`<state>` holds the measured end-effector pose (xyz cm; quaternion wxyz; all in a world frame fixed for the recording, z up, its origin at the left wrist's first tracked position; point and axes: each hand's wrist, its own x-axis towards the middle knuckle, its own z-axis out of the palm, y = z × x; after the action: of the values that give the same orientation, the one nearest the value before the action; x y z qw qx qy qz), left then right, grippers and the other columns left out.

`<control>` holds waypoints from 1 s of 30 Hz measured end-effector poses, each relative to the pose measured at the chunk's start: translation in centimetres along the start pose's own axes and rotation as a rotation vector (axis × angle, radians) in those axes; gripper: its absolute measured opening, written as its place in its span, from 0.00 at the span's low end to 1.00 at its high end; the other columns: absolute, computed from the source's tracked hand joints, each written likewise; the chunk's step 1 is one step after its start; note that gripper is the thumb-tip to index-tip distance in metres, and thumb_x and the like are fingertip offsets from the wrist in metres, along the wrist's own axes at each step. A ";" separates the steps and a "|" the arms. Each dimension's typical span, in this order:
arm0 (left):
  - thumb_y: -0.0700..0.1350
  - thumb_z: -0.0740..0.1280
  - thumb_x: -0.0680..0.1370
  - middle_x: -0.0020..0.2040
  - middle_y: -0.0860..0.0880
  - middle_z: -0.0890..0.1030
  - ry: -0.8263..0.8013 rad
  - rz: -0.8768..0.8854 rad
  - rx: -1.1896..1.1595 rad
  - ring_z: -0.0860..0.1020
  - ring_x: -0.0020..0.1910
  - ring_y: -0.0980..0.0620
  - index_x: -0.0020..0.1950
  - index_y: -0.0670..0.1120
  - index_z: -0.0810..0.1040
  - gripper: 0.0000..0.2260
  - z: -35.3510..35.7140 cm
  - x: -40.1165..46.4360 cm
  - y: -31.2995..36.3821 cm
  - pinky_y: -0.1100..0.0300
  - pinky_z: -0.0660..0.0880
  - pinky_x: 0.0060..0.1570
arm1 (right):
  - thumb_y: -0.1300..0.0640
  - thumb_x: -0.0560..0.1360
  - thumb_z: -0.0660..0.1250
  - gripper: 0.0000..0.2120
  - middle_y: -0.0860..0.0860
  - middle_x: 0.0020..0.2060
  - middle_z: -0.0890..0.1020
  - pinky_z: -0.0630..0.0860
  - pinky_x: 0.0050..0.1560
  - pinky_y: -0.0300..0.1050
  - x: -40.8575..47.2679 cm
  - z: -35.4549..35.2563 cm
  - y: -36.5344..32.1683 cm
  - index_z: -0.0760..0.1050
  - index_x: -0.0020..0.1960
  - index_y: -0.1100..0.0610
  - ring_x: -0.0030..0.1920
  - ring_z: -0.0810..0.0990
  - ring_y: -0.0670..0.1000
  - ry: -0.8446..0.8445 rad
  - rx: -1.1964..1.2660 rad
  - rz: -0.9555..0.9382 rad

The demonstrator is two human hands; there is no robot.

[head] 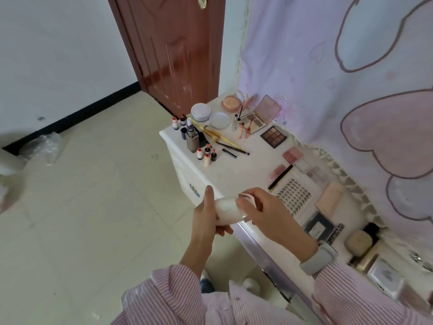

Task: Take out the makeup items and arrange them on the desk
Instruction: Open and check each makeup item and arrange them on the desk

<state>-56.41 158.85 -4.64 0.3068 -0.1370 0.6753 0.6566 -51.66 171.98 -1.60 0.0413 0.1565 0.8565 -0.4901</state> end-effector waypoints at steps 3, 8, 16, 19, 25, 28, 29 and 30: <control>0.68 0.52 0.73 0.37 0.41 0.80 -0.103 0.009 0.104 0.78 0.28 0.52 0.47 0.45 0.78 0.29 0.6 -1.0 0.4 0.65 0.70 0.26 | 0.53 0.75 0.64 0.10 0.38 0.46 0.74 0.70 0.40 0.25 -0.5 -2.3 0.3 0.67 0.48 0.38 0.44 0.74 0.34 -0.101 -0.038 -0.121; 0.65 0.56 0.74 0.36 0.39 0.83 -0.264 0.042 0.096 0.74 0.27 0.52 0.52 0.45 0.79 0.26 2.7 -3.1 0.1 0.65 0.65 0.26 | 0.65 0.73 0.66 0.16 0.43 0.55 0.71 0.70 0.49 0.26 -1.8 -6.4 1.4 0.71 0.50 0.44 0.50 0.72 0.35 -0.259 0.058 -0.239; 0.69 0.59 0.66 0.36 0.43 0.84 -0.122 0.096 0.084 0.81 0.34 0.50 0.48 0.44 0.79 0.30 7.1 -6.0 -2.7 0.64 0.67 0.30 | 0.52 0.73 0.66 0.11 0.48 0.47 0.79 0.78 0.42 0.39 -2.9 -8.9 4.5 0.70 0.53 0.52 0.42 0.81 0.45 -0.219 0.187 0.004; 0.69 0.62 0.64 0.38 0.45 0.84 -0.093 0.072 0.064 0.83 0.36 0.49 0.49 0.44 0.80 0.31 7.0 -6.1 -2.9 0.68 0.70 0.29 | 0.54 0.73 0.66 0.11 0.46 0.37 0.80 0.75 0.35 0.33 -2.9 -9.8 4.9 0.74 0.55 0.52 0.33 0.78 0.40 -0.404 0.033 -0.063; 0.65 0.64 0.65 0.32 0.49 0.77 -0.115 -0.001 0.038 0.76 0.29 0.54 0.47 0.40 0.79 0.29 5.3 -4.0 -3.1 0.64 0.71 0.29 | 0.53 0.74 0.66 0.12 0.42 0.42 0.76 0.70 0.40 0.26 -1.0 -10.0 5.5 0.70 0.56 0.50 0.39 0.73 0.34 -0.366 -0.197 -0.213; 0.61 0.64 0.69 0.34 0.48 0.79 -0.105 0.028 -0.095 0.77 0.30 0.51 0.51 0.41 0.78 0.24 4.0 -2.0 -3.5 0.63 0.73 0.29 | 0.54 0.75 0.65 0.14 0.45 0.44 0.78 0.76 0.46 0.35 0.7 -10.1 6.4 0.69 0.59 0.48 0.41 0.77 0.39 -0.243 -0.010 -0.097; 0.59 0.64 0.70 0.37 0.48 0.80 -0.095 0.039 -0.141 0.79 0.33 0.50 0.53 0.43 0.78 0.23 3.7 -1.2 -3.7 0.62 0.74 0.31 | 0.55 0.75 0.64 0.15 0.46 0.45 0.78 0.77 0.49 0.41 1.2 -10.0 6.6 0.69 0.60 0.47 0.41 0.78 0.42 -0.225 0.071 -0.032; 0.57 0.64 0.71 0.41 0.47 0.82 -0.082 0.043 -0.188 0.81 0.37 0.49 0.55 0.44 0.77 0.20 3.4 -0.3 -3.9 0.62 0.75 0.33 | 0.57 0.75 0.64 0.14 0.48 0.44 0.79 0.76 0.48 0.45 1.7 -9.7 6.9 0.70 0.59 0.46 0.40 0.78 0.46 -0.218 0.135 0.033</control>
<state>-53.03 161.69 -7.44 0.3057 -0.1235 0.6003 0.7287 -50.37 183.93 -2.68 0.1316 0.1187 0.8092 -0.5601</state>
